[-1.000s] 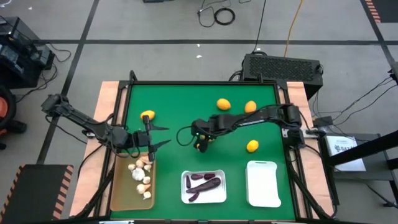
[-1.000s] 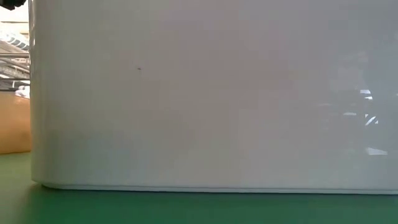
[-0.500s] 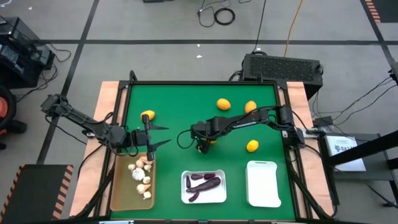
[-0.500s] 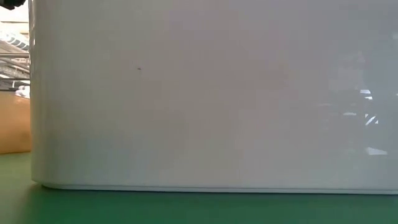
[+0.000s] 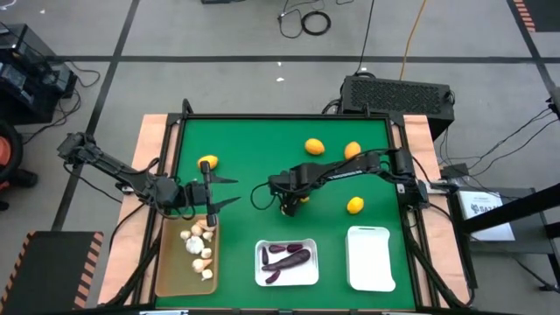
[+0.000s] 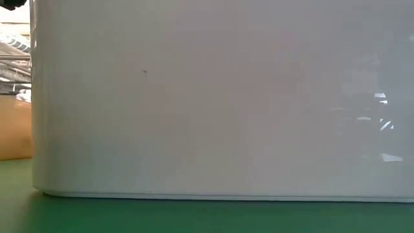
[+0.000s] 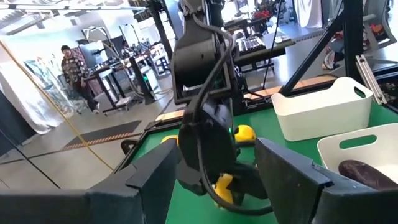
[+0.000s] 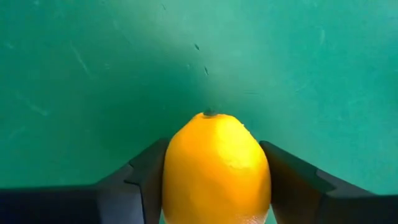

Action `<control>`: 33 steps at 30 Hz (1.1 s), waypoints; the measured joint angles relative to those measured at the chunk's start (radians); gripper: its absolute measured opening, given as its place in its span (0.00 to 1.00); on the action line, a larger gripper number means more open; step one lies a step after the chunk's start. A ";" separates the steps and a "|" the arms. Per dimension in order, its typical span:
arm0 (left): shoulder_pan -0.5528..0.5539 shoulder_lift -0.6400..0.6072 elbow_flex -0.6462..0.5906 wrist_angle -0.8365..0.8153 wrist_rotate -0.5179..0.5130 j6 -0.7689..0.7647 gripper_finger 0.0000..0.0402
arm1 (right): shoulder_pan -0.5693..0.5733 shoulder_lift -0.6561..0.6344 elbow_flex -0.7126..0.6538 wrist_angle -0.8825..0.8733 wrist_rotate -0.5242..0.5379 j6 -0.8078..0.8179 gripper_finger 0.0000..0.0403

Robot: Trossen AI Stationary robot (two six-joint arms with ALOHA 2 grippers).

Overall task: Sort produce into baskets
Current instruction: Put the lemon into the right white bin

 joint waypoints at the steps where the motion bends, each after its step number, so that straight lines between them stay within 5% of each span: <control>1: 0.000 0.000 0.000 -0.003 0.000 0.000 0.56 | 0.003 0.000 0.013 -0.020 0.001 0.000 0.50; 12: 0.000 0.000 0.000 -0.016 0.000 -0.001 0.56 | 0.088 0.000 0.199 -0.315 0.000 0.012 0.53; 19: 0.000 0.000 0.000 -0.017 -0.001 -0.018 0.56 | 0.190 -0.001 0.271 -0.642 -0.006 0.163 0.53; 33: 0.000 0.000 0.001 -0.042 -0.001 -0.058 0.56 | 0.445 -0.098 0.243 -0.641 -0.166 0.387 0.53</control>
